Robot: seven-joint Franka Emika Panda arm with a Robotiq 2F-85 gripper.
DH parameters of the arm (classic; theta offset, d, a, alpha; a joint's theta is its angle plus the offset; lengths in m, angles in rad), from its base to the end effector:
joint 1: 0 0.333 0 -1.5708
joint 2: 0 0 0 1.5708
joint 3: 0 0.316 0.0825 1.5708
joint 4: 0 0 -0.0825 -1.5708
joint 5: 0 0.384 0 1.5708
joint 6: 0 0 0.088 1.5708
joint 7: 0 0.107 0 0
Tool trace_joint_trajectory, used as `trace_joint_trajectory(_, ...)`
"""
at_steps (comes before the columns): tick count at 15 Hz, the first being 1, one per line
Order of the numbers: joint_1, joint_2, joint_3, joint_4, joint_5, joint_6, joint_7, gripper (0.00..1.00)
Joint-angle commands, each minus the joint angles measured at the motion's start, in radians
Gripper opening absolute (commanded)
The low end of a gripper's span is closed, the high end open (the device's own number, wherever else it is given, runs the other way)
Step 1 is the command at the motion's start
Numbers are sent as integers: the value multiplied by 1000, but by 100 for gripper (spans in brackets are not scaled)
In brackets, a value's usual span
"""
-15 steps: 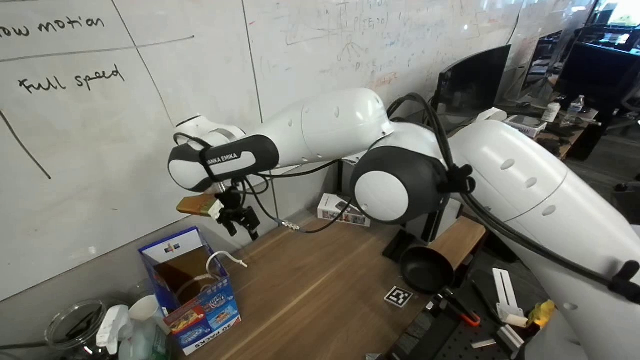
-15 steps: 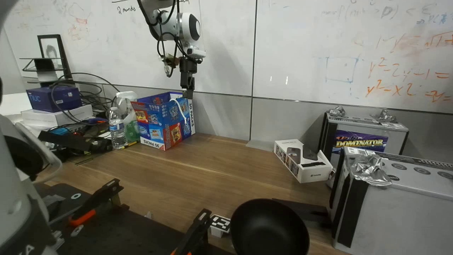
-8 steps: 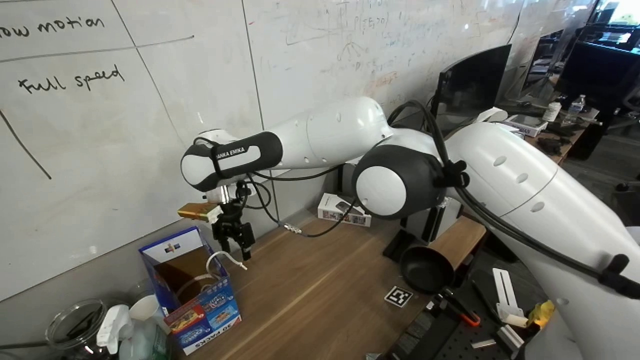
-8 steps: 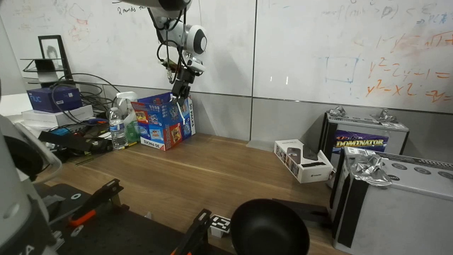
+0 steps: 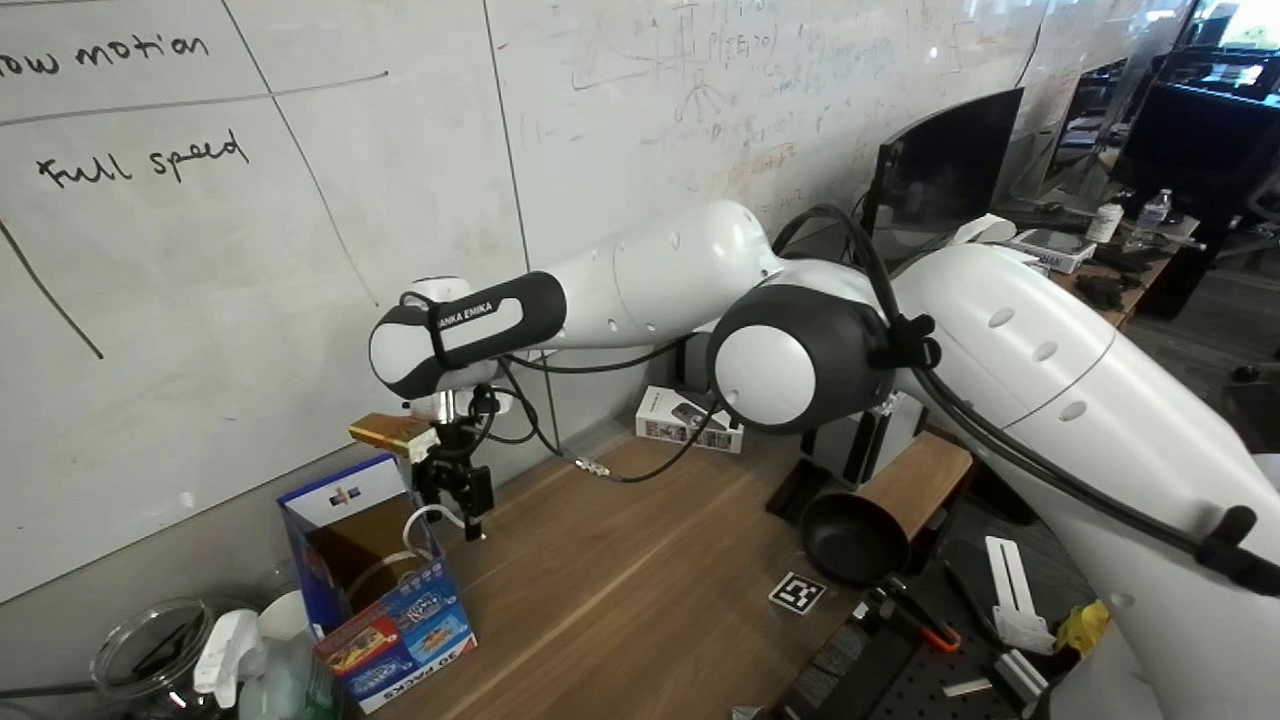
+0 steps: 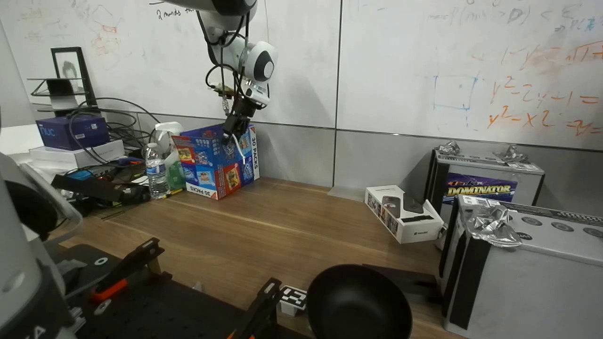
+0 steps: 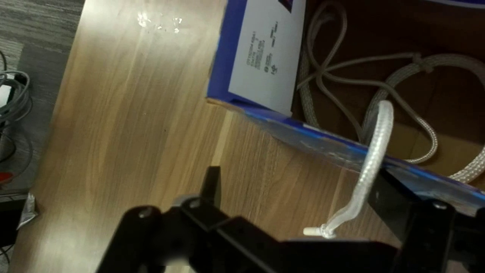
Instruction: Put the string in the blue box
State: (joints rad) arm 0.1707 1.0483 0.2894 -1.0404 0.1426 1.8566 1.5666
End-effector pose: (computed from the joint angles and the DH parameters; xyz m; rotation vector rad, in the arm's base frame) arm 0.7015 0.2793 0.1982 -2.4269 1.8006 0.6714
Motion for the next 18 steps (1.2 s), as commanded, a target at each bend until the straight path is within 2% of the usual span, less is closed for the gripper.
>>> trace_joint_trajectory(1,-24,-20,24,-54,30,60,-35,100)
trace_joint_trajectory(4,-29,-25,21,-76,33,88,-27,100)
trace_joint_trajectory(12,-54,-114,13,-221,35,338,31,100)
trace_joint_trajectory(13,-17,-129,-48,-228,93,352,9,100)
trace_joint_trajectory(18,-15,-168,-73,-296,183,397,-16,100)
